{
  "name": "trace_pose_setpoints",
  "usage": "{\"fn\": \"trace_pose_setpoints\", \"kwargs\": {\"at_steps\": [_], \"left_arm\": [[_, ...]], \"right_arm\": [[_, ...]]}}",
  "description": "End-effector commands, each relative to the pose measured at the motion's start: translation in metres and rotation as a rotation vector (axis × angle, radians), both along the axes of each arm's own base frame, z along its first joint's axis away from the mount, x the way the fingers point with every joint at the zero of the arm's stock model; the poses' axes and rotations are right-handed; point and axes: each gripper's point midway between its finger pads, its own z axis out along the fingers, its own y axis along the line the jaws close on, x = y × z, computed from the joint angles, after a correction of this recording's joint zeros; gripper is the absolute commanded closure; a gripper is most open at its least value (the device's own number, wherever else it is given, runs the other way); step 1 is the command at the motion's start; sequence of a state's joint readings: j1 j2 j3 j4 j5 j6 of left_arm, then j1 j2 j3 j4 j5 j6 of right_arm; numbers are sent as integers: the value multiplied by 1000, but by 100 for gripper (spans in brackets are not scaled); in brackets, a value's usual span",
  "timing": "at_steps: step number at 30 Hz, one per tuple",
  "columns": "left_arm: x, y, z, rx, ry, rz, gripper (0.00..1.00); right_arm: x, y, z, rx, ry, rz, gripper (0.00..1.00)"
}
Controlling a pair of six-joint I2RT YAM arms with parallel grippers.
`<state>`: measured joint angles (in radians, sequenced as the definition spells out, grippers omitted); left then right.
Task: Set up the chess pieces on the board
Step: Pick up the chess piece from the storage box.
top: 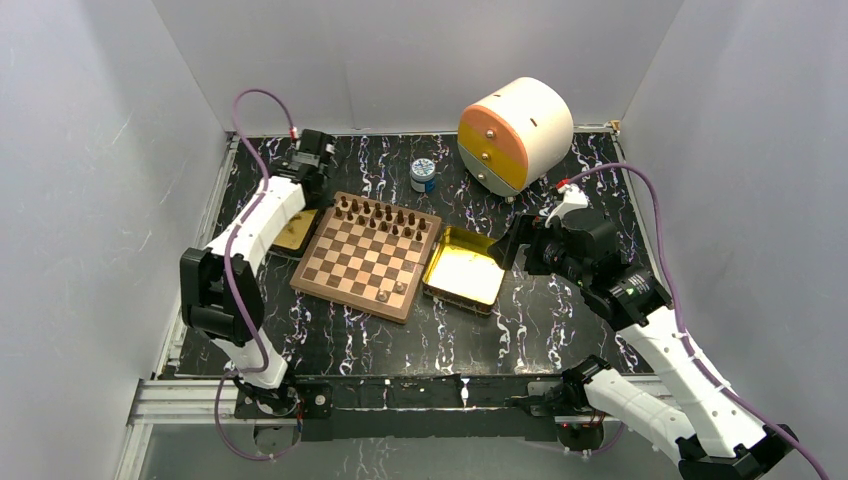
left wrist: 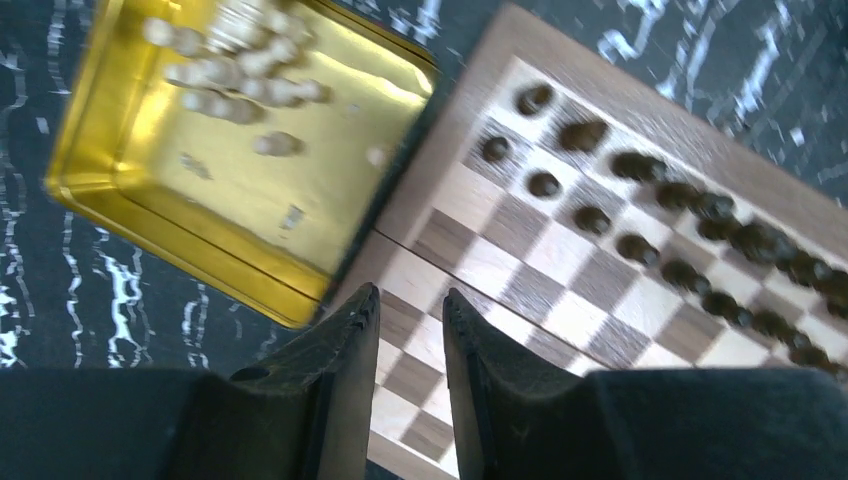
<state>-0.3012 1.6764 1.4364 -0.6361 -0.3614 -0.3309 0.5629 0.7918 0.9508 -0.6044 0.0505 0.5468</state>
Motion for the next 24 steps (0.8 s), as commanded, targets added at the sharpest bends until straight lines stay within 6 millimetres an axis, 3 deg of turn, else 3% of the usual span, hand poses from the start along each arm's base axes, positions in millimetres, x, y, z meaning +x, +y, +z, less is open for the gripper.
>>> {"fn": "trace_pose_setpoints", "kwargs": {"at_steps": [1, 6, 10, 20, 24], "left_arm": [[22, 34, 24, 9, -75, 74, 72], [37, 65, 1, -27, -45, 152, 72], [43, 78, -19, -42, -15, 173, 72], [41, 120, -66, -53, 54, 278, 73], [44, 124, -77, -61, 66, 286, 73]], "right_arm": [[7, 0, 10, 7, -48, -8, 1], [7, -1, 12, 0, -52, -11, 1], [7, -4, 12, -9, -49, -22, 1], [11, -1, 15, -8, -43, -21, 1], [12, -2, 16, -11, -46, -25, 1]]}}
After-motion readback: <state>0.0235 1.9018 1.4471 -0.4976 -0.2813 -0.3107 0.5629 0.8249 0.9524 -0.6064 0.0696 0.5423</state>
